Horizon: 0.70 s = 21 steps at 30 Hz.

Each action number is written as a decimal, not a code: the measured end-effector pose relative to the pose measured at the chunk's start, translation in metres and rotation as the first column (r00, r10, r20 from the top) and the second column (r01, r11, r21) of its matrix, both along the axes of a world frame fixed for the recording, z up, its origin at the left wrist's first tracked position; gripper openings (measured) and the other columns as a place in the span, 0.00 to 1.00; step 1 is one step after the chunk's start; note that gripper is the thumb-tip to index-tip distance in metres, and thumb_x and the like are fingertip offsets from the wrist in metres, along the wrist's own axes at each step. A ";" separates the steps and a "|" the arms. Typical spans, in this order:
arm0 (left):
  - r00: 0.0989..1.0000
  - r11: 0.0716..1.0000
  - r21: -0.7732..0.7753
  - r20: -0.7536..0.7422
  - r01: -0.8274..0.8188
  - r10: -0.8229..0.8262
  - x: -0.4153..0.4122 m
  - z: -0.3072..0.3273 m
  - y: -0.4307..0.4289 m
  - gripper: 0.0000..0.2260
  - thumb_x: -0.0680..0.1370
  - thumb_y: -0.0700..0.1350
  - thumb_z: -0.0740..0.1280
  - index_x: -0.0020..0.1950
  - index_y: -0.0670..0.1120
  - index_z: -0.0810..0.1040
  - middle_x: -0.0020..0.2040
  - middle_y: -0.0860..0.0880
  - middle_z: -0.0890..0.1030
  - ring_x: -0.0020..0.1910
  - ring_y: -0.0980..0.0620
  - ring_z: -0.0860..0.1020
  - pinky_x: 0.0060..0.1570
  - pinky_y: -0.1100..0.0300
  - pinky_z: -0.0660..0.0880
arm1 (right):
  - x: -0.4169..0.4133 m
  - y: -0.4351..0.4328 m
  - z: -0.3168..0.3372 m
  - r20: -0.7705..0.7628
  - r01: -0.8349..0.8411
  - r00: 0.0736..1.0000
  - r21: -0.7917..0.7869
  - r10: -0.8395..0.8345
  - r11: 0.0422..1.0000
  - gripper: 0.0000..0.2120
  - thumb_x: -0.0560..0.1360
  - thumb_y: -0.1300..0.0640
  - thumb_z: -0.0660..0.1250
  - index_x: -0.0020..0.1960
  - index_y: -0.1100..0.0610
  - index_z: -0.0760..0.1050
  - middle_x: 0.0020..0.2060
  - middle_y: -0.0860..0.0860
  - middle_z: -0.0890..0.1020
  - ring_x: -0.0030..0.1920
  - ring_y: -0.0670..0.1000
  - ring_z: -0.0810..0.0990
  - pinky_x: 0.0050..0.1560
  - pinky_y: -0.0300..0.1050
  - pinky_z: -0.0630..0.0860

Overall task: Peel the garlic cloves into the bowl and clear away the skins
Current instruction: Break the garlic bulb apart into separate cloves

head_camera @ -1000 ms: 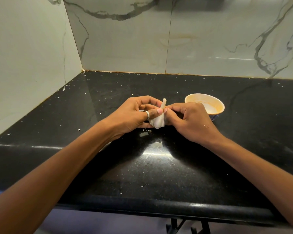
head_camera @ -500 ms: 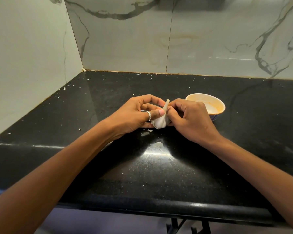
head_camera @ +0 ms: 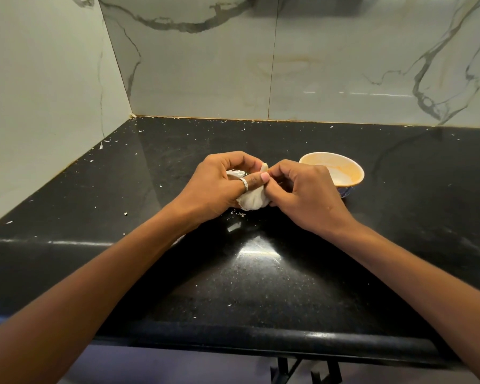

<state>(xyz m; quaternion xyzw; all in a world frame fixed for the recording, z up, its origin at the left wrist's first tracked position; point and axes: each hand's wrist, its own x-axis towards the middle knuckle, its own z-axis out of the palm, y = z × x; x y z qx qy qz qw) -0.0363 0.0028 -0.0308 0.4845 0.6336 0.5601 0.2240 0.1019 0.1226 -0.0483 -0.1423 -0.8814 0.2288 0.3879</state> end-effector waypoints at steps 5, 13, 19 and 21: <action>0.998 0.999 0.018 -0.046 -0.040 0.041 0.000 -0.001 0.001 0.06 0.78 0.43 0.73 0.54 0.44 0.84 0.48 0.44 0.86 0.50 0.43 0.85 0.53 0.46 0.82 | -0.003 -0.003 0.000 0.009 0.032 0.999 -0.088 -0.032 0.996 0.06 0.78 0.57 0.69 0.44 0.56 0.83 0.33 0.46 0.84 0.35 0.45 0.84 0.37 0.46 0.80; 0.997 0.999 0.023 0.069 -0.039 0.038 0.001 0.006 -0.003 0.07 0.80 0.39 0.69 0.57 0.39 0.80 0.50 0.45 0.87 0.49 0.49 0.85 0.42 0.60 0.83 | -0.003 -0.002 0.007 0.017 0.048 0.999 -0.281 -0.045 0.958 0.07 0.78 0.62 0.68 0.42 0.60 0.80 0.33 0.50 0.86 0.32 0.43 0.86 0.37 0.46 0.83; 0.979 0.997 0.049 0.198 -0.063 0.052 0.000 0.010 -0.004 0.08 0.78 0.43 0.71 0.56 0.43 0.82 0.54 0.43 0.86 0.55 0.41 0.83 0.44 0.52 0.83 | 0.001 -0.005 0.009 0.023 0.045 0.999 -0.331 -0.039 0.942 0.05 0.78 0.61 0.70 0.43 0.58 0.80 0.32 0.50 0.86 0.32 0.46 0.86 0.40 0.52 0.85; 0.973 0.997 0.040 0.223 -0.069 0.058 0.000 0.010 -0.004 0.10 0.75 0.46 0.73 0.54 0.43 0.82 0.54 0.42 0.85 0.56 0.40 0.83 0.46 0.50 0.83 | 0.002 -0.004 0.010 -0.007 0.028 0.999 -0.350 -0.032 0.936 0.02 0.77 0.61 0.70 0.46 0.58 0.80 0.38 0.50 0.86 0.35 0.47 0.87 0.39 0.52 0.86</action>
